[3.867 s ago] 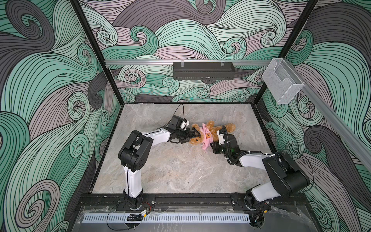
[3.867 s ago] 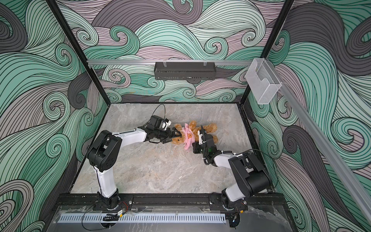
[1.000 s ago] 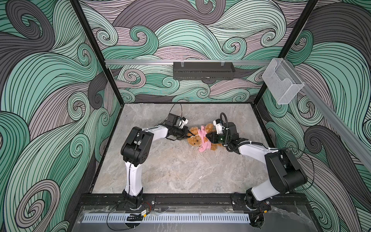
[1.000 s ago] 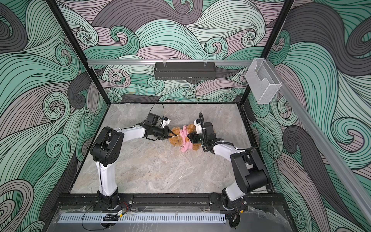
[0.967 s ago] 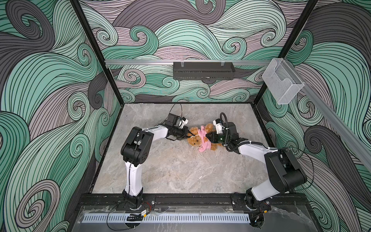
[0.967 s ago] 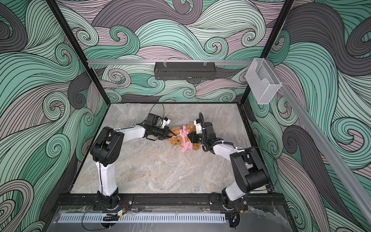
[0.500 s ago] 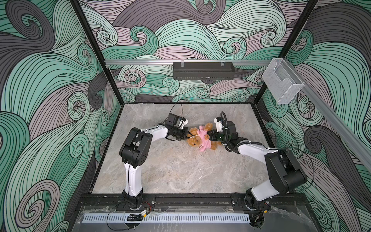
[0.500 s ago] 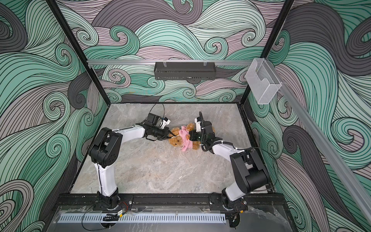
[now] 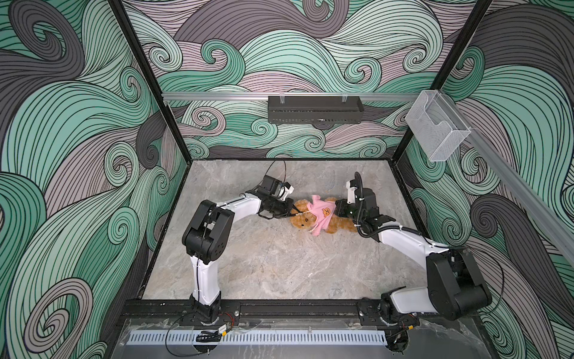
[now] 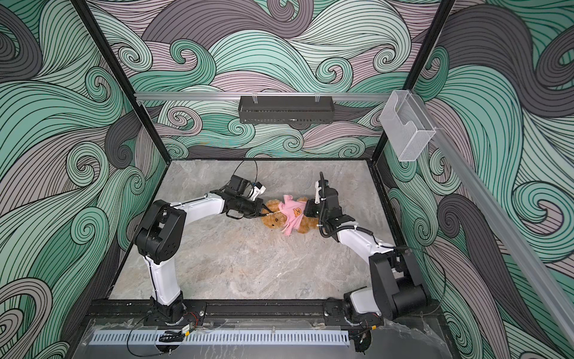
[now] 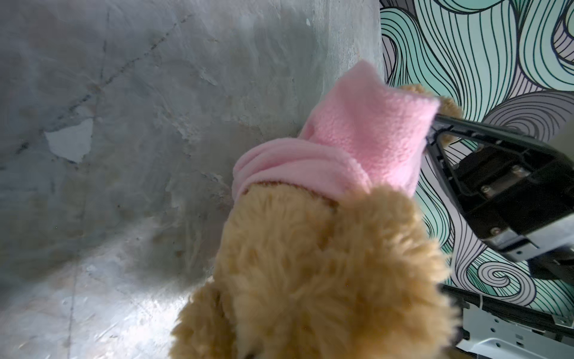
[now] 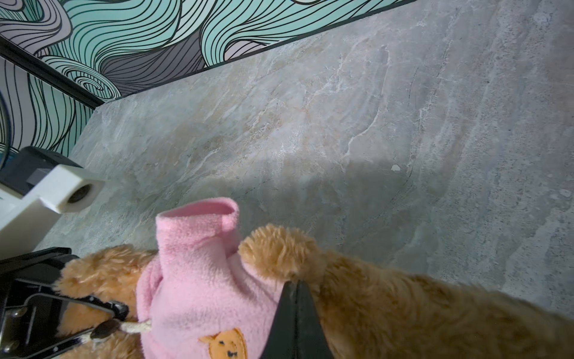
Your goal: Dress the teddy bear
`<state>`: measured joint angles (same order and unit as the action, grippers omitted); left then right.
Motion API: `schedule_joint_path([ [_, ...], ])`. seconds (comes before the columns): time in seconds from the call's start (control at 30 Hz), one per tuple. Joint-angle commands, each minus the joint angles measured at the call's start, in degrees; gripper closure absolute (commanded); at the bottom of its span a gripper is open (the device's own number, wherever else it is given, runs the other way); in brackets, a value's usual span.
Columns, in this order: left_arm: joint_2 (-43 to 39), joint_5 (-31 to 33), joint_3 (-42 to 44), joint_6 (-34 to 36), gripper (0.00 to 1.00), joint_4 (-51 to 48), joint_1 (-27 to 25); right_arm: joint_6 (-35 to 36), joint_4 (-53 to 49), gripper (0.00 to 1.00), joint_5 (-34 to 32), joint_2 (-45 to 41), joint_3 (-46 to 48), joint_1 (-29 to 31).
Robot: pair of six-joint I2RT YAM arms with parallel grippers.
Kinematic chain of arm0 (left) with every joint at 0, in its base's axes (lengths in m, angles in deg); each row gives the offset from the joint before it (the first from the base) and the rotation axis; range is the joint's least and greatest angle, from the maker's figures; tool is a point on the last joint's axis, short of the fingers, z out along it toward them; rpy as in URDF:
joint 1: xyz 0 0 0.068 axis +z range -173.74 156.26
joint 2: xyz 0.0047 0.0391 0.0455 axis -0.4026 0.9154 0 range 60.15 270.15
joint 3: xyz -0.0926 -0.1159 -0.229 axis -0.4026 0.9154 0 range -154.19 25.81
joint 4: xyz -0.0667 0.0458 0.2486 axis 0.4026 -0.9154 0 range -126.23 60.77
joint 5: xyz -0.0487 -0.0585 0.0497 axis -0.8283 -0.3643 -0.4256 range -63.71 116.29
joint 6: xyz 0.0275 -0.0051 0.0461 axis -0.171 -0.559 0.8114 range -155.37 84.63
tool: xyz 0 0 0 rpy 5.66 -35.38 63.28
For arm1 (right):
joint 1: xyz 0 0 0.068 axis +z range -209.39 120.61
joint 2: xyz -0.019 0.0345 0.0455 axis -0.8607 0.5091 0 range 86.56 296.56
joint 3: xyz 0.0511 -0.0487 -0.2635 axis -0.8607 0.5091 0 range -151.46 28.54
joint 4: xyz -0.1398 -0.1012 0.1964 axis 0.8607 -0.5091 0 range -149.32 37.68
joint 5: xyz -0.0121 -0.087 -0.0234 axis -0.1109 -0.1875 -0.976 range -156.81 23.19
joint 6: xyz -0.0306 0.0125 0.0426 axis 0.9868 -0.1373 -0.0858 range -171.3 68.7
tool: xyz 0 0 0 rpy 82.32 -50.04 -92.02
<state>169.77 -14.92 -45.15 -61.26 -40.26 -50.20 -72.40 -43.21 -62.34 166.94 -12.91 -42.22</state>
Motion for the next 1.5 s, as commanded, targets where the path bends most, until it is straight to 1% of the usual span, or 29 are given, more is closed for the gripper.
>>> schedule_joint_path([
  [0.0,-2.4,5.01,2.25,3.36,1.0,-7.75,0.63,-0.55,2.87,1.0,-9.51,-1.04,0.47,-4.54],
  [0.27,-5.38,7.77,5.19,6.86,1.0,-9.01,0.62,-1.27,2.56,1.0,-11.6,0.3,1.96,-9.99],
  [0.37,-5.92,7.72,5.56,6.18,1.0,-8.75,0.62,-1.62,3.07,1.0,-9.74,0.56,2.34,-10.32],
  [0.43,-5.91,7.4,5.66,4.12,1.0,-7.48,0.63,-2.16,3.54,1.0,-7.0,0.8,2.44,-10.08],
  [0.5,-5.82,6.93,5.89,0.98,1.0,-5.34,0.69,-2.27,7.48,1.0,-2.89,0.58,4.08,-9.75],
  [0.53,-5.81,6.5,6.05,-0.49,1.0,-4.1,0.66,-2.74,7.79,1.0,-1.94,0.32,4.43,-9.53],
  [0.6,-5.97,5.92,6.68,-4.03,1.0,-1.11,0.68,-2.07,9.52,1.0,3.14,-0.17,5.01,-9.37],
  [0.63,-6.13,5.51,6.94,-5.28,1.0,0.01,0.62,-2.14,9.58,1.0,4.1,-0.57,5.13,-9.14],
  [0.73,-6.84,6.82,7.48,-8.74,1.0,1.48,0.61,-1.06,9.72,1.0,8.08,-2.15,5.73,-8.92],
  [0.83,-7.92,9.79,8.67,-12.86,1.0,1.5,1.01,-0.68,7.85,1.0,7.35,-4.87,6.48,-9.36],
  [0.9,-8.33,10.67,10.07,-16.56,1.0,1.69,1.94,-0.95,3.3,1.0,4.19,-6.72,6.07,-10.5],
  [0.97,-8.49,9.69,12.33,-19.57,1.0,4.2,3.0,-1.39,-0.33,1.0,2.04,-7.32,5.45,-11.52],
  [1.03,-8.15,7.89,13.72,-21.78,1.0,6.69,3.65,-1.38,-1.72,1.0,1.7,-6.72,4.94,-11.63],
  [1.1,-7.59,5.6,13.82,-23.02,1.0,8.01,3.67,-1.6,-1.16,1.0,5.75,-4.99,3.93,-11.48],
  [1.17,-7.4,2.89,14.0,-25.52,1.0,10.48,3.52,-1.77,3.85,1.0,12.19,-3.69,4.3,-10.81],
  [1.2,-7.57,1.45,14.13,-27.21,1.0,11.85,3.58,-1.26,5.66,0.98,15.28,-3.18,4.03,-10.17],
  [1.27,-8.32,-0.69,13.99,-29.39,1.0,12.31,3.63,0.63,3.73,0.84,18.28,-3.12,2.29,-8.89],
  [1.3,-8.7,-1.74,13.41,-29.95,1.0,10.99,3.8,2.2,2.69,0.78,18.59,-3.78,1.76,-8.0],
  [1.37,-9.32,-4.05,11.77,-30.52,1.0,7.38,4.45,5.29,1.92,0.7,18.32,-6.21,2.26,-6.27],
  [1.43,-9.68,-7.58,10.89,-32.92,1.0,6.14,5.43,7.97,2.16,0.65,17.73,-8.89,3.75,-4.29],
  [1.47,-9.69,-10.13,10.84,-36.11,1.0,6.98,6.15,9.24,3.1,0.64,17.8,-10.27,4.96,-3.19],
])
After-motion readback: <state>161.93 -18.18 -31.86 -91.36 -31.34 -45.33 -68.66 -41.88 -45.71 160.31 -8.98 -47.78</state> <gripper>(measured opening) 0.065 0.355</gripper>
